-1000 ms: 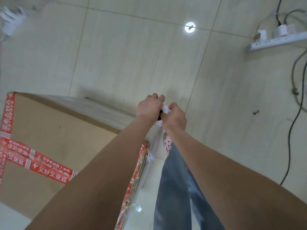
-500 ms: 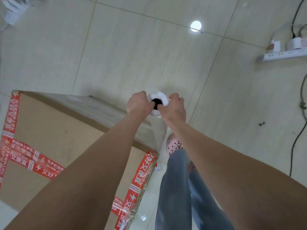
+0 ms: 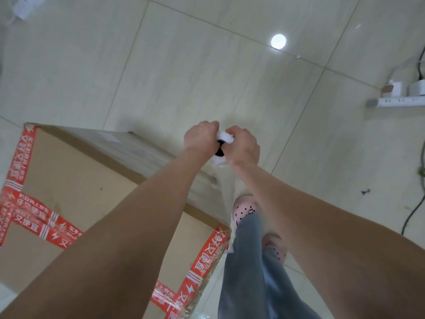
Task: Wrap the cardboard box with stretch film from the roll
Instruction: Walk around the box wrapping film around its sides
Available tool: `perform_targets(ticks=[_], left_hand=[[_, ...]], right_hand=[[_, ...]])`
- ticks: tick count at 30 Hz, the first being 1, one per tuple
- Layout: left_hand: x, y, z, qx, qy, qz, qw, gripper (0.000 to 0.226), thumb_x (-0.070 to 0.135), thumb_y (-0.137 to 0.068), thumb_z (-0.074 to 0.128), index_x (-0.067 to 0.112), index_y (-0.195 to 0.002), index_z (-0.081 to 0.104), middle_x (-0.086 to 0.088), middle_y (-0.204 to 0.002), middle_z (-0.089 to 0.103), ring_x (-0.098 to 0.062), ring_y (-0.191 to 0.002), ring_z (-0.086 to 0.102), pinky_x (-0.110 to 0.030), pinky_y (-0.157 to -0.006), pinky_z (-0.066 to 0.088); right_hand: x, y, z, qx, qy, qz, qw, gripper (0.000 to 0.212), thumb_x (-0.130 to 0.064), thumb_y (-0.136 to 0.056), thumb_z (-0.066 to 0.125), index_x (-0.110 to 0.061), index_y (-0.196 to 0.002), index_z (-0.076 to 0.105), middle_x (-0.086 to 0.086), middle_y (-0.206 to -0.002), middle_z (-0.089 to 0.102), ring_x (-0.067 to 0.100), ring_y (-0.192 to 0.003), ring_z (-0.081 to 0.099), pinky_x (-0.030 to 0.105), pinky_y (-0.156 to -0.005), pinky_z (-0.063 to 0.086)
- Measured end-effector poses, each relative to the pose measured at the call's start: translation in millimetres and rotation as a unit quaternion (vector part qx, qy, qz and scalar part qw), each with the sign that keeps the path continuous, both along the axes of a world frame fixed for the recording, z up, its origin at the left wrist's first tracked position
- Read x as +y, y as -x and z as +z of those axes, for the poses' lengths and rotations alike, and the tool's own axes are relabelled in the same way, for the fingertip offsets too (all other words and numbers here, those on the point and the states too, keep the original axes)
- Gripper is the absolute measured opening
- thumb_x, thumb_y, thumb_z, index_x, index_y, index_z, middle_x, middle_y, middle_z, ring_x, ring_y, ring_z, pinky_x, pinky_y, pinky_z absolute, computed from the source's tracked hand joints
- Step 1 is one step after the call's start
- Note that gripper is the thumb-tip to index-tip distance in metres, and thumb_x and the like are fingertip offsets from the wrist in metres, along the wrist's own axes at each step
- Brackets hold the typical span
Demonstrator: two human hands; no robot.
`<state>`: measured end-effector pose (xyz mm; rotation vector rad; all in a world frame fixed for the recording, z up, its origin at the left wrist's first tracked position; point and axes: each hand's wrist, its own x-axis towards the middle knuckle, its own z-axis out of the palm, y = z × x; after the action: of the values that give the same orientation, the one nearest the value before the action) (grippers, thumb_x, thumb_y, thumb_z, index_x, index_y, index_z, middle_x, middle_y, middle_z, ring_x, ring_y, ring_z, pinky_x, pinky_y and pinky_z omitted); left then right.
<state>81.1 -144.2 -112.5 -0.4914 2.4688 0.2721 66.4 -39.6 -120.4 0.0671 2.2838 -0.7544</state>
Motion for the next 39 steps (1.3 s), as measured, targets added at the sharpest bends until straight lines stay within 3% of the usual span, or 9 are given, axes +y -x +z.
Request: perform_targets(ticks=[4,9,12,17,21,26,30,35,39], left_hand=[[-22,2,4,-0.022,-0.009,0.112,0.993,0.016,0.025,-0.082,0.057,0.014,-0.085,0.046,-0.004,-0.083,0.052,-0.025,-0.073,0.050,-0.030,-0.058,0.035],[-51,1,6,-0.068,-0.032,0.217,0.973,0.032,0.038,-0.084,0.059,0.010,-0.100,0.059,-0.007,-0.100,0.064,-0.027,-0.089,0.064,-0.030,-0.067,0.046],[-56,5,4,-0.068,-0.012,0.187,0.980,0.030,0.034,-0.086,0.057,0.010,-0.103,0.054,-0.009,-0.104,0.061,-0.027,-0.089,0.061,-0.031,-0.063,0.040],[-57,22,6,-0.017,0.005,0.036,0.999,0.037,0.016,-0.086,0.055,0.014,-0.122,0.046,-0.009,-0.112,0.052,-0.030,-0.095,0.058,-0.033,-0.063,0.038],[-70,26,5,-0.010,0.020,0.011,1.000,0.023,0.013,-0.087,0.050,0.012,-0.110,0.052,-0.009,-0.107,0.052,-0.030,-0.089,0.057,-0.032,-0.061,0.036],[-91,22,5,-0.020,0.003,0.123,0.992,0.016,0.015,-0.084,0.053,0.010,-0.100,0.052,-0.010,-0.095,0.055,-0.031,-0.085,0.058,-0.032,-0.060,0.037],[-109,19,5,-0.023,-0.004,0.244,0.970,0.014,0.022,-0.083,0.056,0.013,-0.087,0.046,-0.009,-0.088,0.055,-0.028,-0.077,0.055,-0.030,-0.056,0.034],[-133,3,4,-0.045,0.012,0.375,0.926,0.033,0.033,-0.087,0.058,0.006,-0.105,0.054,-0.013,-0.104,0.058,-0.032,-0.095,0.059,-0.032,-0.062,0.037],[-132,6,5,-0.045,-0.005,0.343,0.938,0.037,0.029,-0.088,0.058,0.008,-0.116,0.047,-0.014,-0.108,0.057,-0.034,-0.096,0.059,-0.034,-0.063,0.038]], right_hand=[[-27,12,4,-0.007,0.038,-0.018,0.999,0.037,-0.011,-0.085,0.049,-0.020,-0.120,0.056,0.002,-0.117,0.060,0.024,-0.108,0.056,0.032,-0.085,0.045],[-47,20,3,-0.055,-0.007,-0.030,0.998,0.034,-0.022,-0.083,0.061,-0.020,-0.115,0.050,0.006,-0.113,0.054,0.027,-0.103,0.056,0.029,-0.071,0.037],[-56,28,3,-0.049,-0.006,-0.022,0.999,0.027,-0.020,-0.083,0.058,-0.021,-0.109,0.052,0.006,-0.107,0.056,0.027,-0.098,0.058,0.030,-0.070,0.039],[-66,32,1,-0.030,-0.014,0.053,0.998,0.027,-0.021,-0.085,0.055,-0.022,-0.112,0.055,0.005,-0.106,0.061,0.027,-0.101,0.057,0.030,-0.070,0.040],[-81,41,1,0.010,-0.031,0.132,0.991,0.022,-0.020,-0.085,0.052,-0.022,-0.105,0.062,0.004,-0.102,0.063,0.025,-0.092,0.060,0.029,-0.067,0.039],[-104,54,5,0.064,-0.026,0.235,0.970,0.022,-0.016,-0.086,0.048,-0.021,-0.100,0.065,0.002,-0.097,0.063,0.023,-0.086,0.060,0.029,-0.065,0.037],[-122,67,7,0.025,0.023,0.184,0.982,0.023,-0.018,-0.085,0.056,-0.017,-0.108,0.056,0.001,-0.105,0.060,0.023,-0.092,0.059,0.030,-0.070,0.040],[-148,68,7,-0.065,0.003,0.214,0.975,0.048,-0.033,-0.082,0.066,-0.018,-0.123,0.047,0.006,-0.118,0.055,0.026,-0.105,0.058,0.034,-0.084,0.045],[-162,66,7,-0.072,-0.027,0.228,0.971,0.023,-0.023,-0.084,0.058,-0.016,-0.105,0.051,0.009,-0.103,0.062,0.030,-0.093,0.060,0.033,-0.072,0.045]])
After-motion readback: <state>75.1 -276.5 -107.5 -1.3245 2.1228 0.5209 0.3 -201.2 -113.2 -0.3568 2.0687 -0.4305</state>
